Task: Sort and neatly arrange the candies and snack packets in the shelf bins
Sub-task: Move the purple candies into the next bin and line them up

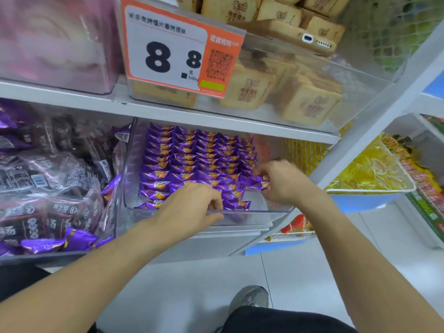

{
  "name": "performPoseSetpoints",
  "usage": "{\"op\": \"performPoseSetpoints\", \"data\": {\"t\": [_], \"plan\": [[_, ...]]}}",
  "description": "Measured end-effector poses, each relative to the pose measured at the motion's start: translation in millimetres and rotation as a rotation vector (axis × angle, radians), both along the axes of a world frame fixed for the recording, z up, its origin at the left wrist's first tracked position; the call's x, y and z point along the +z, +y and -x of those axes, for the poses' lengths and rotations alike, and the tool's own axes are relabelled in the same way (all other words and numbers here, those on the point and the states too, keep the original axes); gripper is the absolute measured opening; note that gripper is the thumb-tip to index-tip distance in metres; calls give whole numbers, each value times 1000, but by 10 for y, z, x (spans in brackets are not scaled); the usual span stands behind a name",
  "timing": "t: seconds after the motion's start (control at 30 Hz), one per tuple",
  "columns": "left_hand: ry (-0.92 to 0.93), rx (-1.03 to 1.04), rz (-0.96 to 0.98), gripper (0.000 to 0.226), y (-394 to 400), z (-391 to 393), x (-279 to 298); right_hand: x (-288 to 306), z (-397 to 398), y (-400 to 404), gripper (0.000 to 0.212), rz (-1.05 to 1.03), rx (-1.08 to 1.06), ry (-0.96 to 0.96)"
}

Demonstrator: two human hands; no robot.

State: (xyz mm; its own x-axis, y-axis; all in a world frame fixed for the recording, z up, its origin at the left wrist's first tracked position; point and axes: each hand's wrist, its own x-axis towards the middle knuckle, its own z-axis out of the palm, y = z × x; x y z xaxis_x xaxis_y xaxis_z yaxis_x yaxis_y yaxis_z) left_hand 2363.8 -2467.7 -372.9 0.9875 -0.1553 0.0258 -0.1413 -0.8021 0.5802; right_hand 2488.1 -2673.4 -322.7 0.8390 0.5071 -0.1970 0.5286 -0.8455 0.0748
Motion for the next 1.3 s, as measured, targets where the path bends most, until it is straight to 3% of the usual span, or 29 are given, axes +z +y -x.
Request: {"op": "performPoseSetpoints", "data": {"t": [0.1, 0.4, 0.6, 0.77, 0.9, 1.3], "plan": [[9, 36, 59, 18, 32, -10, 10, -125, -111, 88, 50, 142, -26, 52], [29, 34, 104, 20, 45, -27, -36, -342, -151, 154, 41, 112, -61, 62], [21, 31, 94, 19, 35, -58, -80, -345, -20, 107, 39, 190, 104, -175], [42, 25, 116, 18, 38, -55, -49, -290, -40, 95, 26, 199, 41, -25], [39, 18, 120, 19, 43, -44, -41, -317, -55, 97, 13, 244, 62, -21], [5, 14, 101, 20, 52, -32, -48, -277, -41, 101, 12, 265, 110, -33]]}}
